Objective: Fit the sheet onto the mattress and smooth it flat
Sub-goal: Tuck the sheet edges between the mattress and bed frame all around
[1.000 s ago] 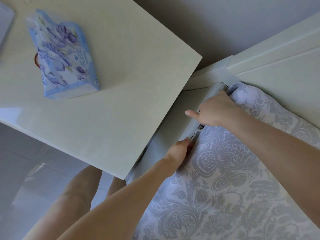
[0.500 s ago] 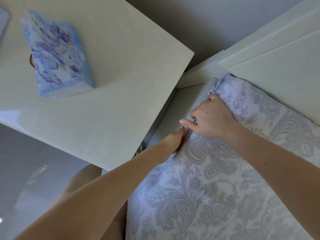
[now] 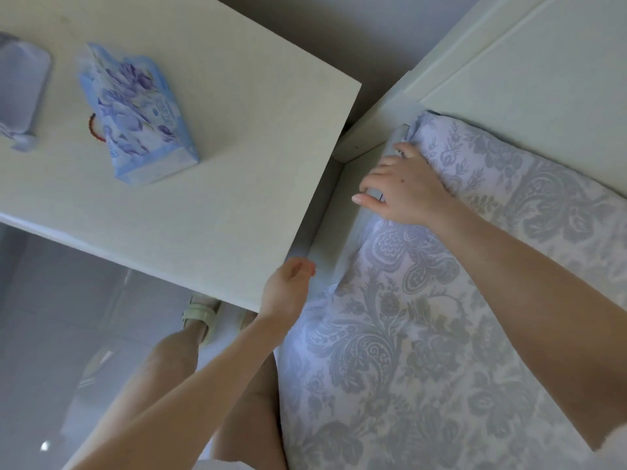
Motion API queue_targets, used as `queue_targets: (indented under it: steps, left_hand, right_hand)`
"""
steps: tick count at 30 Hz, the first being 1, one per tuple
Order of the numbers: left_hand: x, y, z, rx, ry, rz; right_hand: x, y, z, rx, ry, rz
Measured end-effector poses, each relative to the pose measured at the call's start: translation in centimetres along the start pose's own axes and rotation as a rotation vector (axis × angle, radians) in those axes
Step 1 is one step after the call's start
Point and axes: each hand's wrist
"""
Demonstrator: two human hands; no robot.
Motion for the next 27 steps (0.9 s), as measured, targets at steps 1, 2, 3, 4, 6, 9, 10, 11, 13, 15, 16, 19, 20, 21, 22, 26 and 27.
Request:
queue_targets:
  steps: [1,2,3,4,6,9,10,11,13,15,16,19,20,21,22,26,27]
  left_hand:
    - [0.6,-1.1,0.6,-0.025,0.014,-0.017]
    - [1.3,-2.3,1.0,-0.037,0.011,-0.039]
    - [2.2,-3.4,1.4,-0.032,-0.007,-0.059]
    - [3.0,-4.4,1.6,-0.01,-0.03,-0.072]
    - [5.0,-5.9,1.9,0.063,-0.066,-0.096]
    - [8.0,-7.2,2.4,0.187,-0.083,-0.119]
    - [9.1,-7.5,2.7,0.232,-0.09,-0.119]
    - [10.1,-7.6,2.9,0.28,-0.102,-0.113]
    - [12.0,-7.4,3.5,0.355,-0.132,-0.098]
    - [13.8,-6.8,3.8,0.383,-0.155,-0.032]
    - [14.8,-6.5,4.0,0.383,-0.165,-0.007]
    - [17.0,-6.0,4.6,0.361,-0.173,0.012]
    - [17.5,-6.0,4.7,0.351,-0.144,-0.005]
    - [18.0,-6.0,4.7,0.348,-0.096,-0.037]
    - [18.5,-6.0,4.7,0.345,-0.041,-0.085]
    - [19.5,-5.4,5.0,0.285,0.068,-0.123]
    - [19.6,-5.2,5.1,0.282,0.082,-0.101]
  right_hand:
    - [0.8,-0.7,1.1,-0.117,0.071,-0.065]
    - [1.9,-1.3,2.5,-0.219,0.131,-0.11]
    - [3.4,-2.1,4.2,-0.277,0.169,-0.144]
    - [5.2,-2.8,5.9,-0.292,0.185,-0.169]
    - [9.6,-3.6,9.2,-0.221,0.156,-0.183]
    - [15.4,-2.9,11.7,-0.064,0.072,-0.098]
    - [16.6,-2.2,11.8,-0.01,0.066,-0.065]
    - [17.5,-1.6,11.6,0.032,0.064,-0.027]
    - [18.7,-0.8,10.9,0.093,0.051,0.064]
    - [19.3,-0.8,9.5,0.247,0.01,0.126]
    - [19.6,-1.1,8.7,0.361,-0.019,0.174]
    - [19.8,-0.8,7.4,0.541,-0.07,0.206]
    - [19.8,-0.3,7.5,0.523,-0.087,0.2]
    - [19.8,0.0,7.8,0.487,-0.094,0.2]
    - [19.8,0.5,8.3,0.428,-0.098,0.2]
    - [20.3,1.0,8.3,0.429,-0.115,0.261]
    - [20.5,0.8,7.8,0.512,-0.11,0.276]
Point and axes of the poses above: each hand's wrist, its own z-axis away from the middle knuckle, its own y-axis out of the palm, x = y × z, and after that the axes turned 14 degrees about z, right-handed
